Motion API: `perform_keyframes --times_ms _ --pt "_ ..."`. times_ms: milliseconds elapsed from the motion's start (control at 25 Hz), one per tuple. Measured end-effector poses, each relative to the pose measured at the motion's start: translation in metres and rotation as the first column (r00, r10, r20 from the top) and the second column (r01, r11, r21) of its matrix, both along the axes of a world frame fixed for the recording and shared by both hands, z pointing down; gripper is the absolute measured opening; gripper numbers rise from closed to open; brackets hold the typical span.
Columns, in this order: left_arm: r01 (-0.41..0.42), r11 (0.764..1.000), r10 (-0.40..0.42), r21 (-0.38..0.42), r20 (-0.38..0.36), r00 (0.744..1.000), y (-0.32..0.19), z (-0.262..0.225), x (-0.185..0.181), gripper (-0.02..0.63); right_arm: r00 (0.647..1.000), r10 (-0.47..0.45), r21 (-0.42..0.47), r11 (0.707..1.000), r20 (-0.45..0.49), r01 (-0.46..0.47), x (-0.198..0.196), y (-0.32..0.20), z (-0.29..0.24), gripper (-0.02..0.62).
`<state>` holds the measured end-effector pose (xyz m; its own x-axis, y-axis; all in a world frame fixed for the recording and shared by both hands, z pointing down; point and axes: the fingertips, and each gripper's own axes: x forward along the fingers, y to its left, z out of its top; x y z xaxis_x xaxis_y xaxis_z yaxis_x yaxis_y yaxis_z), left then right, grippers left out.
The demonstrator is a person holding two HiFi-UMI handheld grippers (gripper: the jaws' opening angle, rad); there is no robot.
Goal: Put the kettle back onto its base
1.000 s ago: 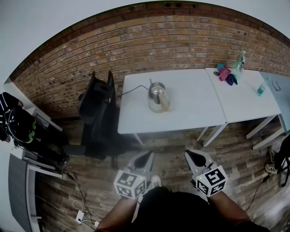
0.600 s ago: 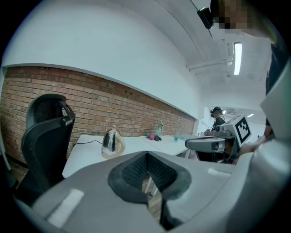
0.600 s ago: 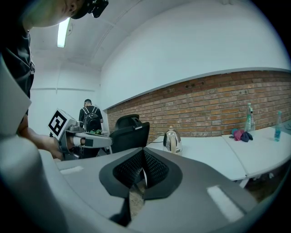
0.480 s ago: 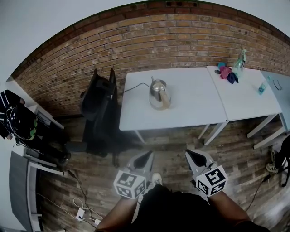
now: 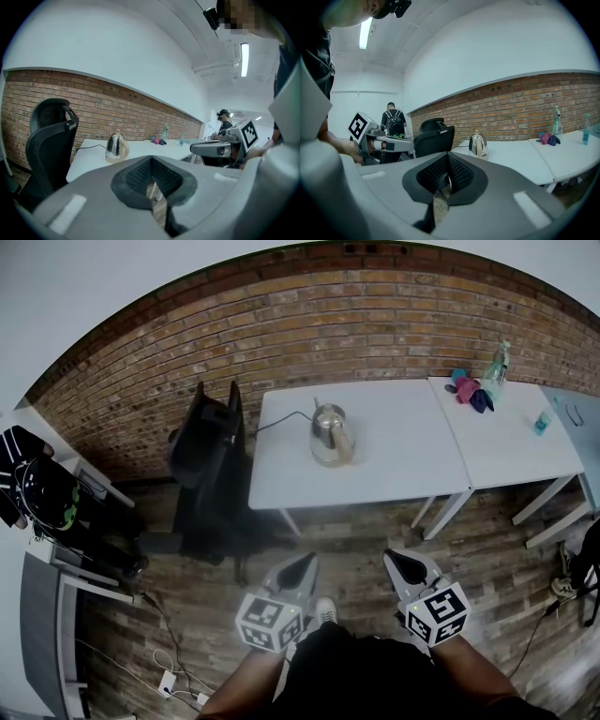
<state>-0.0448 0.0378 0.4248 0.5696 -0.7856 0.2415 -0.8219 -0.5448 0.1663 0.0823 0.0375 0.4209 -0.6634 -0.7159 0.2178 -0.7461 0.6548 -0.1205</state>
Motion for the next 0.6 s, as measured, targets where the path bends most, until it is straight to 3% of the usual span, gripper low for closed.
perform_keyframes --times_ms 600 --pt "-0.011 1.0 0.011 0.009 0.004 1.0 0.0023 -0.0034 0.0016 0.0 1.0 0.002 0.009 1.0 -0.005 -0.002 0.0002 0.0021 -0.0025 0.023"
